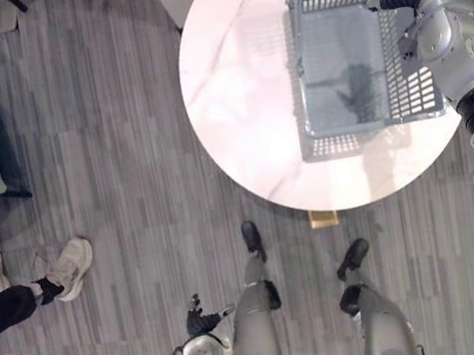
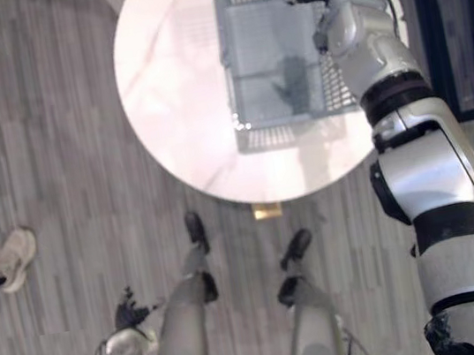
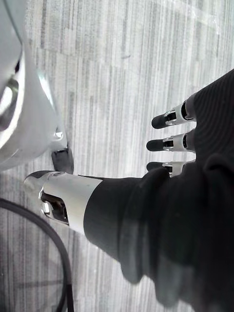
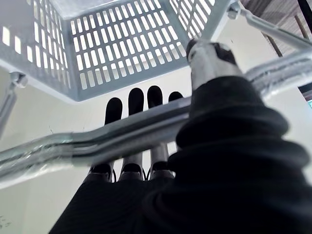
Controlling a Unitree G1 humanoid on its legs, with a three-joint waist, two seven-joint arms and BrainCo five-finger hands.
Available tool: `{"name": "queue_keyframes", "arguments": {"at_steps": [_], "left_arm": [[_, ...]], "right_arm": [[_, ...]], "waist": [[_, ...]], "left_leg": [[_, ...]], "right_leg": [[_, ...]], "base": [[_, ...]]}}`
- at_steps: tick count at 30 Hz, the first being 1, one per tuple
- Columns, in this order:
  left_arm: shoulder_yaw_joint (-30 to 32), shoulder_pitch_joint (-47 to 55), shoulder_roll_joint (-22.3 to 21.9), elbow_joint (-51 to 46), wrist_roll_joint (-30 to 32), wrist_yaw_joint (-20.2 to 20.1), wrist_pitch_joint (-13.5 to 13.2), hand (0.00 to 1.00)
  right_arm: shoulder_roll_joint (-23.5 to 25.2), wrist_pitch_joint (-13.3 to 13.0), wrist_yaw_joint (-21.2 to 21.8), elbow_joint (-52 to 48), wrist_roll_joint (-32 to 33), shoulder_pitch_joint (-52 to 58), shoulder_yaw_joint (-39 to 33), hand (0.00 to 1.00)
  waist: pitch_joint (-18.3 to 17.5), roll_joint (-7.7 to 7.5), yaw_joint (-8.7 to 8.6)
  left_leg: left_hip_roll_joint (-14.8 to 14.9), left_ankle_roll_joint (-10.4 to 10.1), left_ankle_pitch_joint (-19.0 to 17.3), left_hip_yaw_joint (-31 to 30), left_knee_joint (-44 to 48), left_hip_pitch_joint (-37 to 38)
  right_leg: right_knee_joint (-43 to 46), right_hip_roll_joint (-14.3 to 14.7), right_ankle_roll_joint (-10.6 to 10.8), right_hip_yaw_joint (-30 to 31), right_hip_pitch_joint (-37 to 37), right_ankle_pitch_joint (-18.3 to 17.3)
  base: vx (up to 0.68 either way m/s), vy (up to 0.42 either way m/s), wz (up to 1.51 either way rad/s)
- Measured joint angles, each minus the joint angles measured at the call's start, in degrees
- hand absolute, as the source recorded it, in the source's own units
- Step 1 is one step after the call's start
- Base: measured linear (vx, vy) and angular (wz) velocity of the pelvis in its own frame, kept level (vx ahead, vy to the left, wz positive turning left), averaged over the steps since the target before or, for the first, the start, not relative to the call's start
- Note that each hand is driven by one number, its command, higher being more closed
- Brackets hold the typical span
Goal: Pick vegetable in the basket
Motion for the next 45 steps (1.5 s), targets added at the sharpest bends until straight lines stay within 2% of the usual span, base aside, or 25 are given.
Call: {"name": "queue_keyframes", "arguments": {"at_steps": [4, 14, 18, 22, 24, 25, 27, 30, 32, 39, 43, 45], "left_arm": [[-0.18, -0.40, -0.08, 0.01, 0.00, 0.03, -0.22, 0.00], [-0.61, -0.41, -0.11, -0.06, 0.00, 0.42, -0.22, 0.00], [-0.55, -0.41, -0.09, -0.10, 0.01, 0.41, 0.12, 0.00], [-0.21, -0.41, -0.10, -0.08, 0.07, 0.39, 0.92, 0.00], [0.79, -0.34, -0.17, 0.07, 0.17, 0.35, 1.54, 0.00], [1.70, -0.19, -0.16, 0.19, 0.27, 0.29, 1.73, 0.00], [3.18, -0.21, -0.15, 0.27, 0.56, -0.06, 2.35, 0.00], [5.18, -0.33, -0.16, 1.20, 1.66, -0.95, 3.00, 0.00], [5.75, 0.00, -0.20, 2.52, 3.11, -1.44, 4.00, 0.00], [7.47, 2.34, -0.16, 3.91, 6.43, -3.31, 4.97, 0.00], [7.46, 5.01, -0.21, 4.45, 7.78, -4.13, 5.26, 0.00], [7.46, 5.94, -0.33, 4.54, 7.78, -4.15, 5.29, 0.00]], "right_arm": [[-0.21, -0.03, 0.50, 1.70, -0.84, -0.01, 0.34, 1.00], [-0.17, -0.09, 0.64, 2.12, -2.25, 2.50, 2.07, 1.00], [-0.04, 0.19, 2.04, 2.03, -4.28, 4.30, 2.16, 1.00], [0.20, 1.19, 3.29, -2.34, -4.26, 7.74, 2.25, 1.00], [0.17, 1.42, 4.31, -7.75, -4.24, 10.21, 2.29, 1.00], [0.04, 1.44, 4.68, -12.24, -4.21, 11.99, 2.33, 1.00], [-1.08, 1.30, 5.21, -19.89, -3.97, 14.79, 2.50, 1.00], [-3.61, 0.22, 6.75, -30.28, -1.63, 19.45, 2.73, 1.00], [-5.53, -1.16, 8.12, -37.18, -0.35, 26.70, 2.70, 1.00], [-5.99, -3.64, 13.29, -49.35, 1.41, 47.59, 2.23, 1.00], [-6.46, -4.98, 14.38, -51.31, 1.44, 54.56, 1.77, 1.00], [-6.07, -5.20, 14.57, -52.06, 1.42, 59.69, -0.95, 1.00]], "waist": [[0.00, 0.01, 0.41], [0.24, 0.61, 1.33], [0.23, 0.63, 1.39], [0.20, 0.63, 1.19], [0.17, 0.58, 0.63], [0.15, 0.55, -0.38], [-0.10, 0.06, -1.22], [-0.97, -0.08, -2.87], [-3.19, -0.59, -3.57], [-8.74, -3.04, -5.14], [-10.70, -3.58, -5.86], [-11.66, -3.47, -6.41]], "left_leg": [[-0.57, -0.51, 0.92, -0.30, 0.01, 0.10], [-0.40, -0.51, 0.90, -1.10, -0.01, 1.54], [-0.34, -0.95, 0.47, -1.25, -0.03, 2.97], [-0.33, -1.19, 0.19, -0.53, -0.03, 5.05], [-0.23, -0.91, -0.21, 0.40, -0.03, 6.62], [-0.19, -0.49, -0.58, 0.75, -0.03, 7.75], [-0.06, -0.49, -0.99, 1.99, -0.10, 9.25], [0.47, -0.85, -1.37, 3.45, -0.18, 11.03], [0.77, -0.77, -1.63, 4.02, -0.20, 12.30], [2.82, -1.09, -3.79, 7.55, -0.37, 16.75], [2.86, -1.12, -4.76, 10.63, -0.37, 19.11], [2.59, -1.02, -5.07, 11.36, -0.37, 19.66]], "right_leg": [[0.89, -0.82, -0.27, 0.10, 0.03, -0.21], [2.70, -1.13, -0.35, 1.18, 0.11, -0.29], [3.33, -1.30, -0.34, 1.61, 1.06, -0.27], [3.82, -1.49, -0.32, 2.59, 2.19, -0.25], [3.84, -1.49, -0.29, 3.36, 3.21, -0.24], [3.83, -1.49, -0.28, 3.69, 4.06, -0.25], [3.83, -1.48, -0.25, 5.00, 4.60, -0.22], [3.82, -1.08, -0.25, 6.33, 5.31, -0.23], [3.59, -0.51, -0.36, 6.78, 6.31, -0.36], [2.74, 1.54, -0.62, 9.83, 8.62, -1.25], [2.53, 1.72, -0.49, 12.72, 8.83, -1.18], [2.34, 1.58, -0.28, 13.52, 8.84, -1.05]], "base": [[0.01, 0.005, 0.08], [-0.01, -0.011, -0.03], [-0.01, -0.016, 0.00], [0.01, -0.029, -0.10], [0.03, -0.018, -0.15], [0.04, -0.012, -0.21], [0.04, -0.012, -0.26], [0.04, -0.020, -0.21], [0.06, -0.004, -0.16], [0.03, -0.001, -0.24], [0.01, 0.027, -0.38], [0.02, 0.038, -0.17]]}}
